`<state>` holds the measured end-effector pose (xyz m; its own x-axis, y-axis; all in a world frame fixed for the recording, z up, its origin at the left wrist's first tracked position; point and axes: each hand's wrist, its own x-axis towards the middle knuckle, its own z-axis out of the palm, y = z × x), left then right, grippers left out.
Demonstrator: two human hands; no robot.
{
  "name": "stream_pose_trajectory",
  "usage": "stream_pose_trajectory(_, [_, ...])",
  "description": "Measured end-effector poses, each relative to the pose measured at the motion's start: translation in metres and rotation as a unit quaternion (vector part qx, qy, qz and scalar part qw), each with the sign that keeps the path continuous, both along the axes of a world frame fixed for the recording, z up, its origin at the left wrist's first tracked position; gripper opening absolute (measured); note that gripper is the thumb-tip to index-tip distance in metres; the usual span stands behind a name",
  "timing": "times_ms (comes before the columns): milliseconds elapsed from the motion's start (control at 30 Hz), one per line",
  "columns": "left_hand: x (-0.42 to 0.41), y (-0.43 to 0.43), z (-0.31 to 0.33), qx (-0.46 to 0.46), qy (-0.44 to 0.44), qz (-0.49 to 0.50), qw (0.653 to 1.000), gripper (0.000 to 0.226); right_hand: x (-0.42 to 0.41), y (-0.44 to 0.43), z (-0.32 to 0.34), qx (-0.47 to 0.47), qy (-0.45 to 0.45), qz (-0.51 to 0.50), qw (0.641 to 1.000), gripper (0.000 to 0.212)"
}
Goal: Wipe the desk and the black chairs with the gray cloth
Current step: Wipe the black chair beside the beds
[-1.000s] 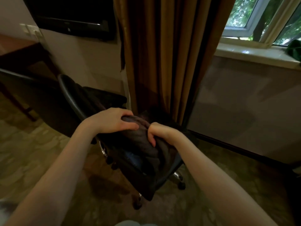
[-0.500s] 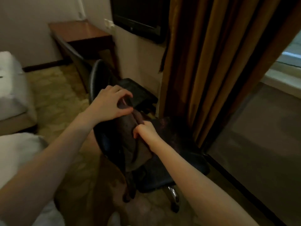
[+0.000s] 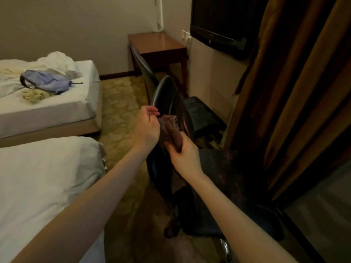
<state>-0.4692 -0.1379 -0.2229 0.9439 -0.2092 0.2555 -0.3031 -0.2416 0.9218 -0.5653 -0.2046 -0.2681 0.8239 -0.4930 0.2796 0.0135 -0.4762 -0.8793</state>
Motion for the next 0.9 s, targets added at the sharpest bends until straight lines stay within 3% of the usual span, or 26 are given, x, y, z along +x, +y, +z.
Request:
stream_pose_trajectory(367, [0.001,0.003,-0.004,0.008,0.023,-0.028,0.999,0.058,0.093,-0.036,0.019,-0.029,0.092,-0.088,0.991,0.034])
stream_pose_trajectory(533, [0.002,0.006,-0.013,0.089,-0.041,-0.019,0.995,0.075,0.123,-0.054,0.020,-0.019,0.114,-0.086,0.990,0.032])
stream_pose_trajectory(667, [0.003,0.007,-0.013,0.108,-0.055,-0.006,0.993,0.074,0.149,-0.075,0.022,-0.001,0.131,-0.078,0.988,0.033])
stream_pose_trajectory(833, [-0.001,0.002,-0.009,0.269,-0.144,-0.017,0.952,0.059,0.179,-0.096,0.022,0.016,0.131,-0.067,0.989,0.039])
stream_pose_trajectory(900, [0.002,0.000,-0.007,0.283,-0.153,-0.014,0.947,0.052,0.188,-0.106,0.025,0.010,0.136,-0.055,0.989,0.040])
